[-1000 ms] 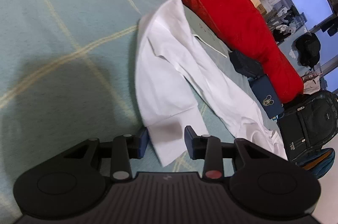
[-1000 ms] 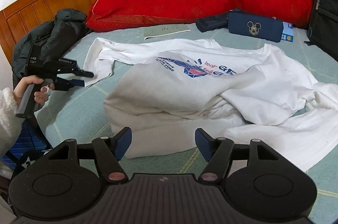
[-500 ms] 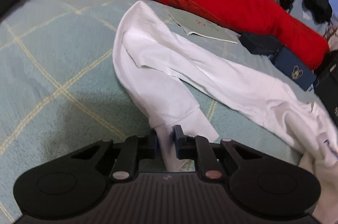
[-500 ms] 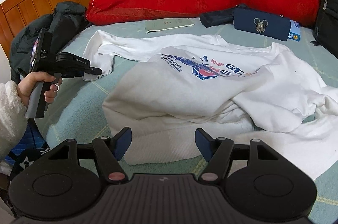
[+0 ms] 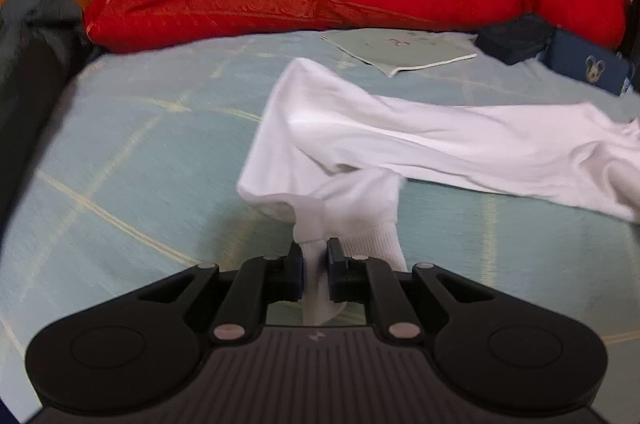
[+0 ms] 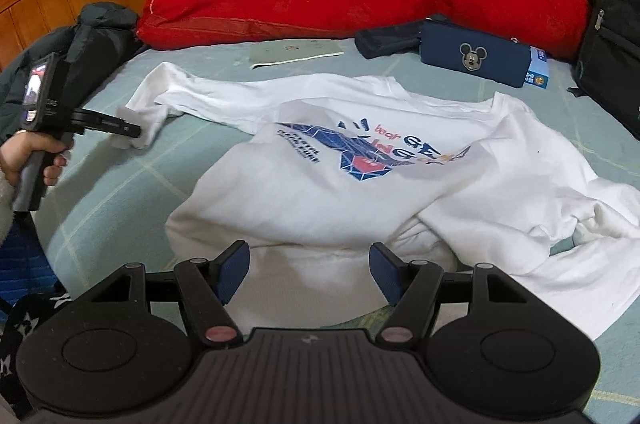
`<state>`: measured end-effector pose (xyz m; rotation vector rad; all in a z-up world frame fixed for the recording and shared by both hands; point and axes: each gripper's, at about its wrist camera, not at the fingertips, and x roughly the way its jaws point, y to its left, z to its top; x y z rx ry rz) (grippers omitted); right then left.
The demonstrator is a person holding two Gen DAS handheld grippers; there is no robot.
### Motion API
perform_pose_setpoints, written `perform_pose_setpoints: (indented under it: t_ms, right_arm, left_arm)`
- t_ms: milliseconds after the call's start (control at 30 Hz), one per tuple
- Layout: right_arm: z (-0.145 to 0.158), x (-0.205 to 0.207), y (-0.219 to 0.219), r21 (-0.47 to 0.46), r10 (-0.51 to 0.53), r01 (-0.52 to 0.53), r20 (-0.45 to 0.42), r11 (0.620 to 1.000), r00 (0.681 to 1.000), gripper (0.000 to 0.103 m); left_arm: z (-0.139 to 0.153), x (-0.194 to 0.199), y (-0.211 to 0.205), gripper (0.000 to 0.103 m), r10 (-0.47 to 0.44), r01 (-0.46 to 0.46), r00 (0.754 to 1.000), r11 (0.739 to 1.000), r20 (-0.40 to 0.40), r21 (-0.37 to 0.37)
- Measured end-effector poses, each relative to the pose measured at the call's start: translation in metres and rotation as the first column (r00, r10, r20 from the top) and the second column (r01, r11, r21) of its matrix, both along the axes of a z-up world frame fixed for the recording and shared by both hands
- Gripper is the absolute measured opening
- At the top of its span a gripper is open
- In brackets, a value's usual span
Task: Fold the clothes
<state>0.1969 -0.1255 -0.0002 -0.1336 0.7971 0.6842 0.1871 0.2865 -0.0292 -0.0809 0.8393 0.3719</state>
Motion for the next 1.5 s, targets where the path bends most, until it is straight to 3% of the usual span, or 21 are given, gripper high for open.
perform_pose_setpoints:
  t_ms: [233,667,867,967,1167,1267,1367,1500]
  right_arm:
    - [0.000,0.012,0.003,-0.008,-0.028,0.028,0.001,1.000,1.000,0.072]
    - [-0.004,0.028,0.013,-0.029,-0.059,0.059,-0.009,0.998,0.998,0.072]
    - [-0.004,0.030,0.012,-0.032,-0.082,0.082,-0.010,0.996,0.997,0.072]
    - [-0.004,0.029,0.010,-0.033,-0.093,0.093,-0.010,0.995,0.996,0.072]
    - [-0.001,0.025,0.009,-0.026,-0.087,0.087,-0.003,0.996,0.996,0.072]
    - [0.001,0.022,0.008,-0.015,-0.078,0.078,0.001,0.997,0.997,0.072]
    - [0.003,0.020,0.005,0.002,-0.072,0.072,-0.002,0.997,0.997,0.072]
    - [0.005,0.020,0.004,0.011,-0.064,0.064,-0.002,0.998,0.998,0.072]
  left_arm:
    - [0.002,0.009,0.031,0.008,0.022,-0.019,0.999,0.998,-0.042,0.068]
    - [-0.003,0.031,0.092,0.008,0.066,-0.053,0.992,0.992,-0.109,0.115]
    - [-0.003,0.046,0.127,0.008,0.149,-0.129,0.980,0.980,-0.133,0.150]
    - [-0.001,0.047,0.141,0.019,0.183,-0.165,0.974,0.977,-0.134,0.138]
    - [0.010,0.032,0.152,0.019,0.246,-0.230,0.962,0.964,-0.118,0.132]
    - [0.019,0.016,0.156,0.020,0.270,-0.263,0.958,0.962,-0.099,0.073]
    - [0.025,0.000,0.158,0.027,0.269,-0.273,0.961,0.957,-0.060,-0.093]
    - [0.012,0.003,0.163,0.032,0.291,-0.286,0.957,0.931,-0.011,-0.227]
